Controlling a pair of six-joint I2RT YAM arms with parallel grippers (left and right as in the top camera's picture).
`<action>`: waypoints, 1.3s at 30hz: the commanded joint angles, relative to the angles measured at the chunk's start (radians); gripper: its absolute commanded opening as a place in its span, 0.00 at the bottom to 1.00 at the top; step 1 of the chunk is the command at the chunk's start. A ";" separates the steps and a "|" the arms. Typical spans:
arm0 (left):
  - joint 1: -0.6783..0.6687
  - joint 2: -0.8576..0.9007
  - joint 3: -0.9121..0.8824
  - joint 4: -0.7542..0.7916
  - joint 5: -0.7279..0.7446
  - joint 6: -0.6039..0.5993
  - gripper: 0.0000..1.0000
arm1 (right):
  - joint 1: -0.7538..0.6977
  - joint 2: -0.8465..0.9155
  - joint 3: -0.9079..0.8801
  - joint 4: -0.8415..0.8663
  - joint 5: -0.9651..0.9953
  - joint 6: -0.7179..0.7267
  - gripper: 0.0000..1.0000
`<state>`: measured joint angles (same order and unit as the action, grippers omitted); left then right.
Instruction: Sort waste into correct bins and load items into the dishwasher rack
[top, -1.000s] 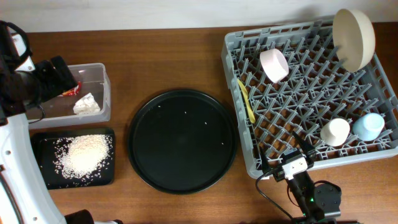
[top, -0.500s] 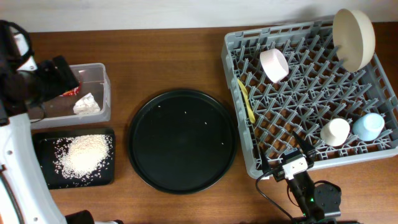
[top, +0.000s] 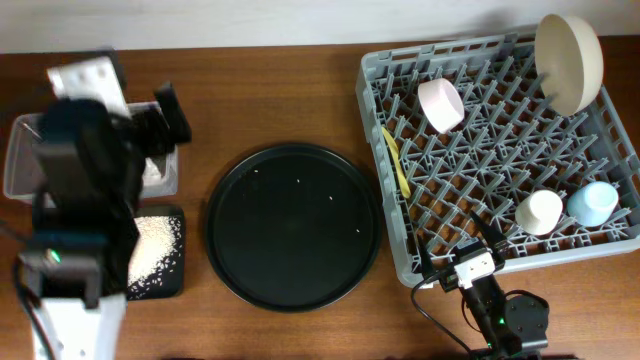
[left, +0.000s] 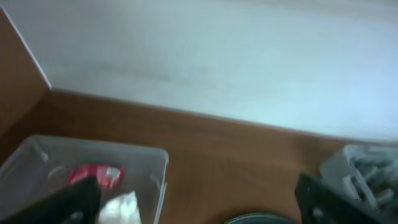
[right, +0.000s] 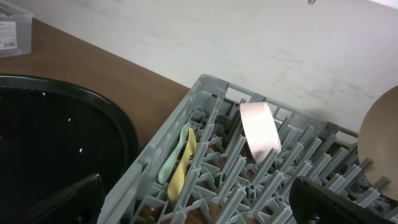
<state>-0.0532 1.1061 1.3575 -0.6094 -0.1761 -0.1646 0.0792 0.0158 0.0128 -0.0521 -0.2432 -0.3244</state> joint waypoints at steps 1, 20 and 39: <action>0.010 -0.194 -0.315 0.169 -0.012 0.032 0.99 | -0.008 -0.009 -0.007 -0.003 0.012 0.008 0.98; 0.051 -1.093 -1.281 0.517 0.003 0.031 0.99 | -0.008 -0.009 -0.007 -0.003 0.012 0.008 0.98; 0.051 -1.101 -1.349 0.541 0.048 0.036 0.99 | -0.008 -0.009 -0.007 -0.003 0.012 0.008 0.98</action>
<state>-0.0086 0.0147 0.0147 -0.0696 -0.1417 -0.1490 0.0780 0.0158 0.0128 -0.0525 -0.2363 -0.3218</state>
